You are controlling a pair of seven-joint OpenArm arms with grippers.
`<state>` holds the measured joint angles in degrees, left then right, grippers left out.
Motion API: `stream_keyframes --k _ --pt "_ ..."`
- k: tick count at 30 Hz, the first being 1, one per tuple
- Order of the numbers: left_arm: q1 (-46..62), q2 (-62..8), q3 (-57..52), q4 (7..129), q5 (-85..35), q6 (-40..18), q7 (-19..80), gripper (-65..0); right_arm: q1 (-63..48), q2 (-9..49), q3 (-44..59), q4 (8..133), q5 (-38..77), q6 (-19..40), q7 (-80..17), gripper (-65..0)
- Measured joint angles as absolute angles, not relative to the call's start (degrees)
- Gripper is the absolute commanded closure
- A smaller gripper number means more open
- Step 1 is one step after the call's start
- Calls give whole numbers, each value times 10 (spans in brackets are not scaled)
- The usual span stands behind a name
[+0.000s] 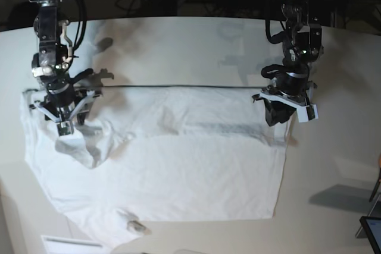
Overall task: Fold the T-shirt properly
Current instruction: 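Release the sleeve and move the right gripper back to the shirt side, then lower both grippers onto the shirt's side edges and grasp them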
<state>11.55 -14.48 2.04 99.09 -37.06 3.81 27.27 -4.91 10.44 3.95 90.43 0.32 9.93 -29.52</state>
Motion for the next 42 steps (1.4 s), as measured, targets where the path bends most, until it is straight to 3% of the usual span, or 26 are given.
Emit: stream_keyframes --k 7,21,33,42 --pt "78 -144 20 964 -371 34 369 -195 -18 109 110 867 0 126 -293 -245" --pt "69 -145 19 882 -369 29 345 -195 -16 116 121 787 7 132 -250 -245" --pt "140 -169 19 925 -375 23 323 -195 -70 119 121 804 19 126 -203 -244" --pt "177 -175 13 946 -375 25 318 -195 -153 120 122 889 14 124 -223 -244"
